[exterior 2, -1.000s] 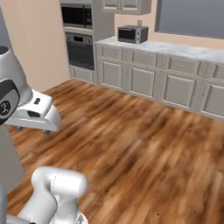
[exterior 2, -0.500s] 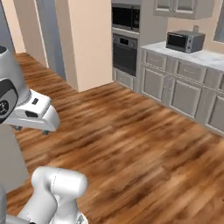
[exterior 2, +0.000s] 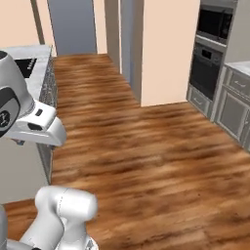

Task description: Navigate to the stove.

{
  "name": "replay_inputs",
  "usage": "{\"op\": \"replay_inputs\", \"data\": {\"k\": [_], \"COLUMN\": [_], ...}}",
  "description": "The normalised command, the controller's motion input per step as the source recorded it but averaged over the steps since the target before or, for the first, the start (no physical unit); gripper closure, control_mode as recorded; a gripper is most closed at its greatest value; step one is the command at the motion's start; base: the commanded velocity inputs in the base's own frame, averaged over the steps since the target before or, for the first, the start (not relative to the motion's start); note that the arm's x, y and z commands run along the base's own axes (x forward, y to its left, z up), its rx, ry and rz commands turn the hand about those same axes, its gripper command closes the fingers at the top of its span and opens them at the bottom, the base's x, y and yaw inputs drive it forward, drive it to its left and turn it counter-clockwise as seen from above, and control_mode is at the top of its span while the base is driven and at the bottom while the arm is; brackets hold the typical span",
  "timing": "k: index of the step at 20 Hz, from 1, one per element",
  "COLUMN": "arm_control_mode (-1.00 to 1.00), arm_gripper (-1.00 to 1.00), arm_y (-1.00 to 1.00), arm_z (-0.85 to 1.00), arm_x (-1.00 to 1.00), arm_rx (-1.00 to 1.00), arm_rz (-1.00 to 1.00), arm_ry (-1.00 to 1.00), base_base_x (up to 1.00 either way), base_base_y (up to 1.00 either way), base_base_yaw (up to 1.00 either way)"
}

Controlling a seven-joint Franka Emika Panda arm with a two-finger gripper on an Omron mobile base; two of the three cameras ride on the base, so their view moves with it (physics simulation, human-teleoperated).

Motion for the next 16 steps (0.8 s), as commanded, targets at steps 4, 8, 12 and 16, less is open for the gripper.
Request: {"op": "replay_inputs", "data": {"k": [4,8,12,16], "arm_control_mode": [1.0,1.0,1.0,1.0], "arm_gripper": [-1.0,-1.0,-1.0,-1.0], "arm_y": [0.0,0.0,0.0,0.0], "arm_z": [0.0,0.0,0.0,0.0], "arm_x": [0.0,0.0,0.0,0.0], "arm_rx": [0.0,0.0,0.0,0.0], "arm_rz": [0.0,0.0,0.0,0.0], "arm_ry": [0.0,0.0,0.0,0.0], "base_base_x": [0.65,0.79,1.0,1.0], "base_base_y": [-0.78,-0.88,-0.75,-0.47], "base_base_yaw": [0.57,0.5,0.34,0.27]}}
